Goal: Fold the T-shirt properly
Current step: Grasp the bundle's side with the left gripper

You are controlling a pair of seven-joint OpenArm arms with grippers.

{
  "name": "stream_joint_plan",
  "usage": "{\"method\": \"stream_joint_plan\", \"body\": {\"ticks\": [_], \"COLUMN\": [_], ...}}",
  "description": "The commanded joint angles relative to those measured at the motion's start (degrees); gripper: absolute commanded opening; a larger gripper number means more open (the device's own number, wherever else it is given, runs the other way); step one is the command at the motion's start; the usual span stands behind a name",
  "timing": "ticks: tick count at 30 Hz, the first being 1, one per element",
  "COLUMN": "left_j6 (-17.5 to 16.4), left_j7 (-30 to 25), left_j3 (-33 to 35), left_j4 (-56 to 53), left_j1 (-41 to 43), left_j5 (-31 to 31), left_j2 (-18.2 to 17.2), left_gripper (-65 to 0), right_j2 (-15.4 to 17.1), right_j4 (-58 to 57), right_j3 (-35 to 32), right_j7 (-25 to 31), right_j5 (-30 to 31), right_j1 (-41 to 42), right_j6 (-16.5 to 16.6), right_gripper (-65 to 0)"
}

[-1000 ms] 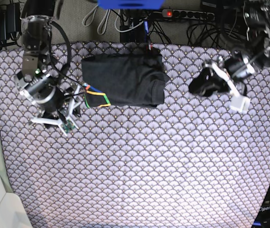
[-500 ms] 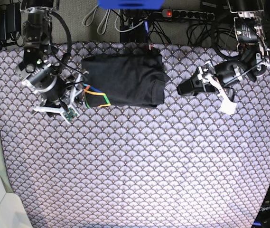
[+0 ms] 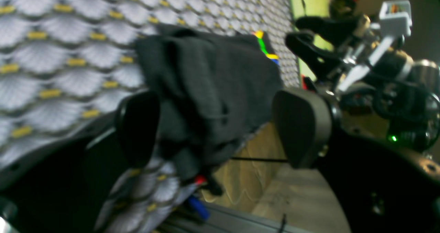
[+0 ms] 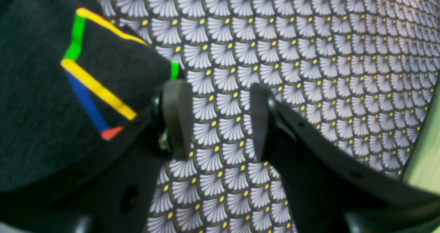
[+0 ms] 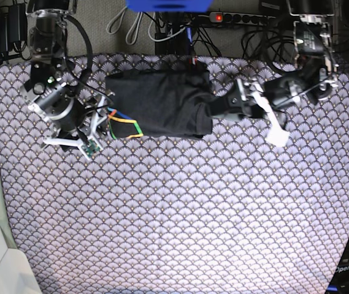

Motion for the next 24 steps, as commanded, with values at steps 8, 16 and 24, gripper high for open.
{"method": "stream_joint_plan", "body": {"ticks": [8, 16, 24], "left_j6": [0.24, 0.42, 0.42], "left_j7": [-0.05, -4.09, -4.27], "left_j3": [1.49, 1.93, 3.25], "left_j4": [-5.26, -11.24, -15.11], "left_j1": [-3.36, -2.75, -2.92], "left_j5": [1.39, 5.70, 5.87], "left_j2": [2.65, 2.74, 5.37], "left_gripper": [-10.9, -10.9, -10.9], "right_j2": [0.46, 0.55, 0.55], "right_j4": [1.05, 1.05, 1.05], "right_j3": [0.16, 0.16, 0.16], "right_j7": [1.12, 1.12, 1.12], "right_j5": [0.41, 0.33, 0.41], "right_j1": [0.91, 1.00, 1.00], "right_j6": [-0.07, -0.07, -0.07], "right_gripper": [-37.0, -37.0, -37.0]}}
